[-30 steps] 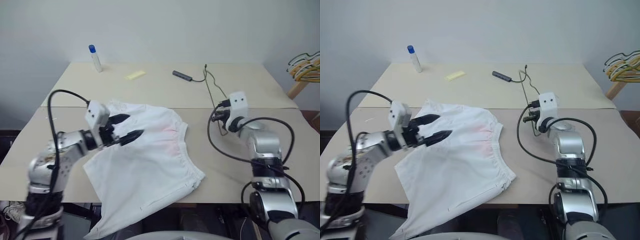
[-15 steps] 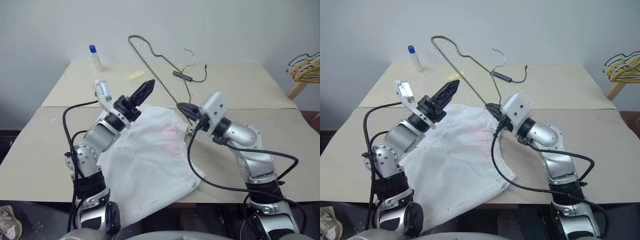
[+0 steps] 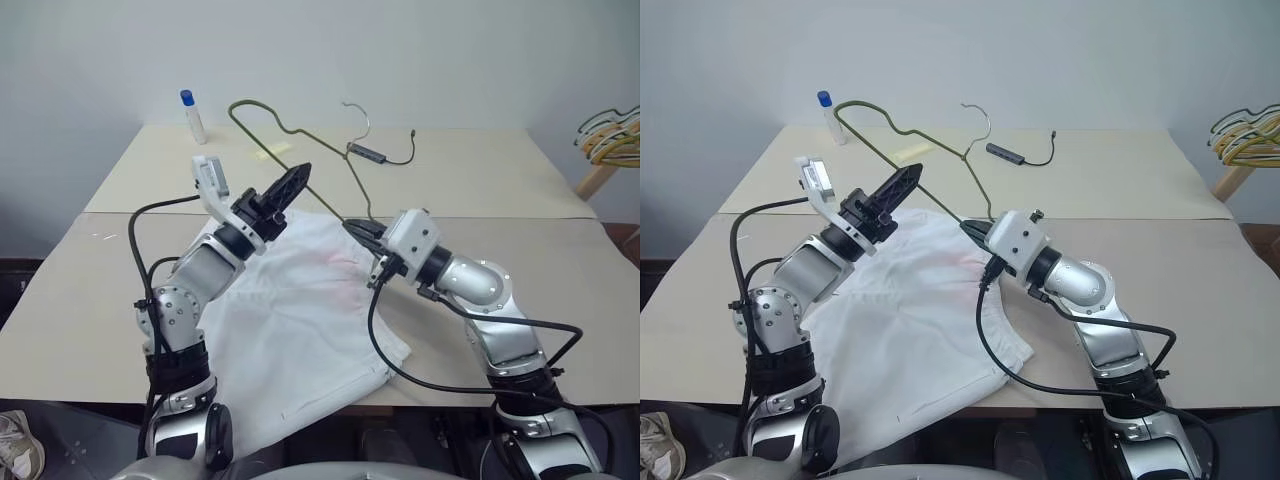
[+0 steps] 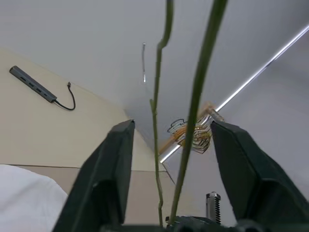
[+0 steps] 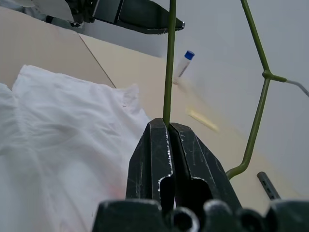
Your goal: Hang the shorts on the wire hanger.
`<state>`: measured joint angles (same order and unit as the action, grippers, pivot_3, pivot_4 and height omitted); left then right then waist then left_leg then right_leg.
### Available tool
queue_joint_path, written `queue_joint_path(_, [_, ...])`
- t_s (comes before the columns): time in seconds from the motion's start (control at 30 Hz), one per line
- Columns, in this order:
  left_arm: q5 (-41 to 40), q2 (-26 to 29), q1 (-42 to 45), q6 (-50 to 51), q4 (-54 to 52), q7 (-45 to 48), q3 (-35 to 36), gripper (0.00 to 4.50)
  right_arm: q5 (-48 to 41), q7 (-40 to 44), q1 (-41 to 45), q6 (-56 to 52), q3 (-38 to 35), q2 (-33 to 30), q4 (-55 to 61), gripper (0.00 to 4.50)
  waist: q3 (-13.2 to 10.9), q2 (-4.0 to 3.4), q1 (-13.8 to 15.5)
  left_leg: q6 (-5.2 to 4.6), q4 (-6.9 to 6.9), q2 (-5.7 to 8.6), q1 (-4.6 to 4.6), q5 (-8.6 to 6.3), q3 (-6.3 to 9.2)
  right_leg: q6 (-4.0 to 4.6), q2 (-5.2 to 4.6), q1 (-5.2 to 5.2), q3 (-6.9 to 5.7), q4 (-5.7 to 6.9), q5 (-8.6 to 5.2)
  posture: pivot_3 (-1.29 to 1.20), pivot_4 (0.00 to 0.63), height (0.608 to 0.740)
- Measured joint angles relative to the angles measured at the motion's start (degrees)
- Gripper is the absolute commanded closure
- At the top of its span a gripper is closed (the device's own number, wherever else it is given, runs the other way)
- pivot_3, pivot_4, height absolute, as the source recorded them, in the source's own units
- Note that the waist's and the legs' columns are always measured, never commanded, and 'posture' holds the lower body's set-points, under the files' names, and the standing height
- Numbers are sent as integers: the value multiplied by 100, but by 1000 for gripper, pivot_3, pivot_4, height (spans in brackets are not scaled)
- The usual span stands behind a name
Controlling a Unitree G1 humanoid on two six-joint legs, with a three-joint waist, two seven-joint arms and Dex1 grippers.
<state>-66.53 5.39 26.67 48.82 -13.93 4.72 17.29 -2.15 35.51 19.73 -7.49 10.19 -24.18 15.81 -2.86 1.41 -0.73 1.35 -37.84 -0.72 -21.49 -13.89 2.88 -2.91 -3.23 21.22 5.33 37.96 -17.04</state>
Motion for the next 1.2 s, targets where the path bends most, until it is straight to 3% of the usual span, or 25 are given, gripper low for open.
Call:
queue_joint_path(0.17, [31,22,0,-17,107,-10,-109,4467,218,-22,-39,297,34,-9,-215,4500,0,1,3,0,0,1,-1,0,0,0,-1,0,0,-1,0,32,0,740])
queue_joint_path(0.33, [75,33,0,-57,117,15,-167,4467,371,-55,-56,575,39,-46,-315,4500,-1,1,1,0,0,0,0,0,1,0,0,0,0,-1,0,35,0,740])
queue_joint_path(0.43, [204,122,-1,-107,115,90,-287,4500,509,-31,-56,850,79,-147,-376,3745,-1,1,3,1,0,0,0,0,0,0,0,0,0,-1,0,35,0,740])
queue_joint_path(0.63, [887,482,-126,-376,96,488,-620,4500,602,27,-55,1215,92,-185,-375,1680,-1,1,-1,3,1,0,0,2,0,0,0,0,0,-2,0,32,0,740])
queue_joint_path(0.77, [1006,950,-132,-499,85,1177,-589,4500,-552,498,-50,401,-344,-365,-140,298,-1,2,-2,4,1,0,0,2,2,1,0,-2,-2,-2,0,33,0,740])
queue_joint_path(0.87, [1043,1473,-194,-718,-7,2074,-565,4500,-1927,1008,62,-1028,-824,-784,64,298,-4,3,-11,4,1,-1,-1,2,2,2,0,-3,-4,-5,0,35,0,740])
queue_joint_path(1.0, [569,2687,-234,-713,-140,3907,-105,4500,-3678,2149,431,-3111,-1304,-1972,-40,298,-10,-2,-36,2,10,-10,4,2,0,11,3,-4,-12,-11,-5,33,0,740])
queue_joint_path(1.2, [77,3189,-232,-726,205,5585,347,4500,-4826,3420,787,-4536,-1129,-2152,-771,298,-12,1,-36,1,8,-14,13,2,-5,-6,5,-16,-15,-22,-16,29,0,740])
